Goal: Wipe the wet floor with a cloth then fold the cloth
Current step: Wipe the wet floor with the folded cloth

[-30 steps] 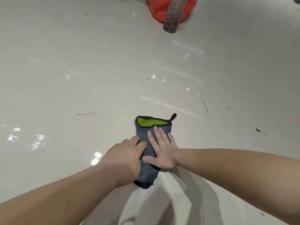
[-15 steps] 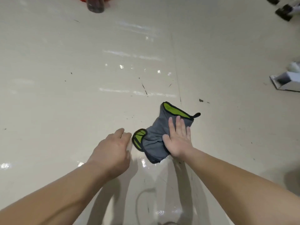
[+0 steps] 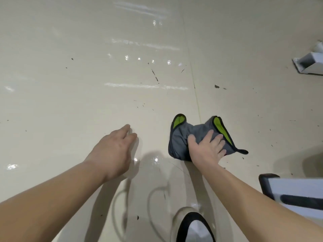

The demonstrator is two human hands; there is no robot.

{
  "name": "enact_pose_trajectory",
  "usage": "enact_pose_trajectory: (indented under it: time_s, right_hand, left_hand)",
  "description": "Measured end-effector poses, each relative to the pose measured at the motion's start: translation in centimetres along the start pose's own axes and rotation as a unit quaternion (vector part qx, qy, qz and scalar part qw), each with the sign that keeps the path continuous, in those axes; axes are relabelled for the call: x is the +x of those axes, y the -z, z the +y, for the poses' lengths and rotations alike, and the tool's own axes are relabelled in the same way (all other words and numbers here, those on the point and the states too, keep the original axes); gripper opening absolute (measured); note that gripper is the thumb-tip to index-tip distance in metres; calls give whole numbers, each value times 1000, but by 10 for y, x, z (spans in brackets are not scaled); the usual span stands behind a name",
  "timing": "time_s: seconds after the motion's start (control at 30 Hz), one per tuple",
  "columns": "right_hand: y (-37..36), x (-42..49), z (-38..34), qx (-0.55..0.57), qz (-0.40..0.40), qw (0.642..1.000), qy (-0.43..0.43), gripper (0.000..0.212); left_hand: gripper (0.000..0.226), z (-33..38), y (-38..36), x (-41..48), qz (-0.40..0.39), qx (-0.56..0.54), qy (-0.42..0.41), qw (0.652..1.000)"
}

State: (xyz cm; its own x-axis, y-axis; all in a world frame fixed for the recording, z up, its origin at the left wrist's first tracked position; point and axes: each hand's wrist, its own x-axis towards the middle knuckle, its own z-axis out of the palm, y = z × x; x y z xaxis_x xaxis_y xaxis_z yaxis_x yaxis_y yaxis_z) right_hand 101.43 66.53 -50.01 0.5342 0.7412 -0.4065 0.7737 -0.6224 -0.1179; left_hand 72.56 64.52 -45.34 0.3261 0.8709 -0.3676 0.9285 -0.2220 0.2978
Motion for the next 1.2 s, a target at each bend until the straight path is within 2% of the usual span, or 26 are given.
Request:
enact_pose_trajectory:
  time_s: [0.2,0.27,0.33,0.4,0.5,0.57,0.63,0.7,0.87,0.97,1.1,1.2]
  right_hand:
    - [-34,-24,-30,-24,51,998,24,91]
    - [-47,-48,-43,-44,59,993,89,96]
    - [-67,-89,-55,-69,38,978,195,97]
    - [-92,-139,-64,-93,32,935,342,92]
    - [-114,-182,-63,-160,-4,831,533,89]
    - [-110,-172,-60,-179,-16,782,597,87]
    - [-99,-150,-57,-198,-21,756,623,86]
    - [-86,-131,-55,-217,-18,770,599,87]
    - [-55,-80,-49,-201,24,875,439,91]
    - [-61,-78,-55,-171,40,915,364,90]
    - [-81,-107,-64,-154,45,915,371,88]
    - [-94,-148,-61,-161,20,878,451,90]
  left_hand:
    - [58,-16,12,-13,-11,-37,33,999]
    - [59,-24,21,-17,-5,-48,49,998]
    - [60,-35,29,-23,7,-51,63,997]
    - [60,-51,34,-31,16,-45,79,996]
    - [60,-72,37,-41,26,-48,112,992]
    - [59,-81,37,-42,25,-45,121,991]
    - [59,-83,37,-40,29,-44,122,991]
    - [57,-82,37,-36,36,-48,120,991]
    - [58,-63,30,-25,24,-39,100,994]
    - [60,-49,19,-23,6,-54,68,996]
    - [55,-42,21,-26,13,-65,23,997]
    - [53,-58,39,-33,23,-28,27,999]
